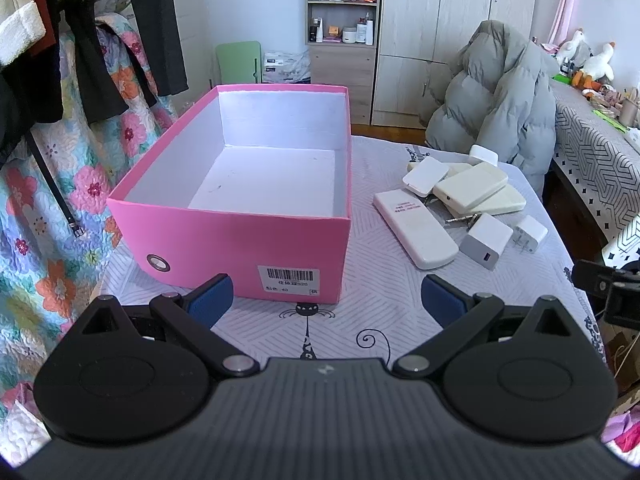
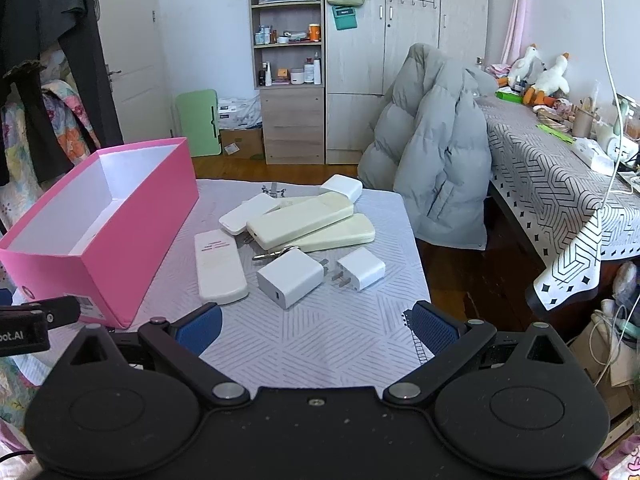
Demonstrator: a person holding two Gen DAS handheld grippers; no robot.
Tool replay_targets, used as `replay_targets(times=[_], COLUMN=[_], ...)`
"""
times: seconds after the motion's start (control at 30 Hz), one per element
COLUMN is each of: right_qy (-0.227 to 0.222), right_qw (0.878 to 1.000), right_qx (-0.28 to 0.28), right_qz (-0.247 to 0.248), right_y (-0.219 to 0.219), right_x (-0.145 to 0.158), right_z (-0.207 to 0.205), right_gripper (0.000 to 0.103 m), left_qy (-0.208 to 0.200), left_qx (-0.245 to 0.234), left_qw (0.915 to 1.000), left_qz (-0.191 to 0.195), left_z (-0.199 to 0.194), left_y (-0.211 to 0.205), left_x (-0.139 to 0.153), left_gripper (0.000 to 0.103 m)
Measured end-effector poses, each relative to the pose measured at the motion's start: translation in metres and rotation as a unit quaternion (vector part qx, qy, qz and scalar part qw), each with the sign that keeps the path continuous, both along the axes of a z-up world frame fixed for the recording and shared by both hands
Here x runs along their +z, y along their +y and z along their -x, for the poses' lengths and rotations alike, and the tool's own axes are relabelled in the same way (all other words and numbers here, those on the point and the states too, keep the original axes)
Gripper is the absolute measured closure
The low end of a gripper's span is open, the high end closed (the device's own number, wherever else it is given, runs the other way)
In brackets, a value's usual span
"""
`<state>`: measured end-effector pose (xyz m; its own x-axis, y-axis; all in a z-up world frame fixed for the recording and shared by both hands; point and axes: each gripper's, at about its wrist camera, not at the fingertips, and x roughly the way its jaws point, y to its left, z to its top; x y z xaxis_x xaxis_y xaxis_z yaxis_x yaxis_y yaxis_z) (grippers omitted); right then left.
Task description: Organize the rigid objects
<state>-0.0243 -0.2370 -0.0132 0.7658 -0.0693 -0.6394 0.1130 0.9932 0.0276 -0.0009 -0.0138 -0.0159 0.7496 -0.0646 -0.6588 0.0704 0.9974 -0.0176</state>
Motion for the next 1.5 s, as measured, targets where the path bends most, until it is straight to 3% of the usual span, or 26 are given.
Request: replay_targets(times=[0.6,0.9,0.97,1.07,1.17,1.23,1.33,1.5], right_qy=[0.002,0.003,-0.013,-0.082,-0.126,-0.120,-0.106,-0.061], right_qw=[1.000,1.000,1.000,0.993,0.982,0.981,0.980,0.977], right_qx=[0.003,0.009,0.021,0.072,0.126,0.140,0.162,0.204], right_qz=[0.002,0.006,-0.002,-0.034,-0.062,-0.063,-0.042,-0.009], right_y=[0.001,-0.001,-0.003,-0.006,-0.007,-0.003,0.007,0.029], right_x=[-0.001,0.004,0.007,0.008,0.006,0.006,0.003,-0.009], right_z=[0.001,-0.006,-0.010,-0.013,-0.020,-0.032,-0.049,-0.079], right_gripper=[0.001,0.001,0.001,0.001,0.001,0.001,0.001,0.005], left_qy=[0.002,0.001,0.017,0.034,0.032,0.029,0.021,0.014], left_qx=[0.008,-0.042,-0.072,-0.105,-0.111,-0.091,-0.050,-0.029], left_qw=[1.0000,0.9988,0.9970,0.9937,0.9916,0.9928,0.9964,0.9967], left_qz=[-0.005,-0.024,-0.023,-0.020,-0.059,-0.073,-0.065,-0.075], left_z=[0.000,-0.009,-0.017,-0.029,-0.043,-0.056,-0.077,-0.108], left_y=[0.000,-0.002,0.002,0.012,0.023,0.039,0.069,0.105], left_x=[0.001,0.017,0.024,0.034,0.043,0.049,0.056,0.056], left_gripper=[0.001,0.001,0.001,0.001,0.001,0.001,0.001,0.003])
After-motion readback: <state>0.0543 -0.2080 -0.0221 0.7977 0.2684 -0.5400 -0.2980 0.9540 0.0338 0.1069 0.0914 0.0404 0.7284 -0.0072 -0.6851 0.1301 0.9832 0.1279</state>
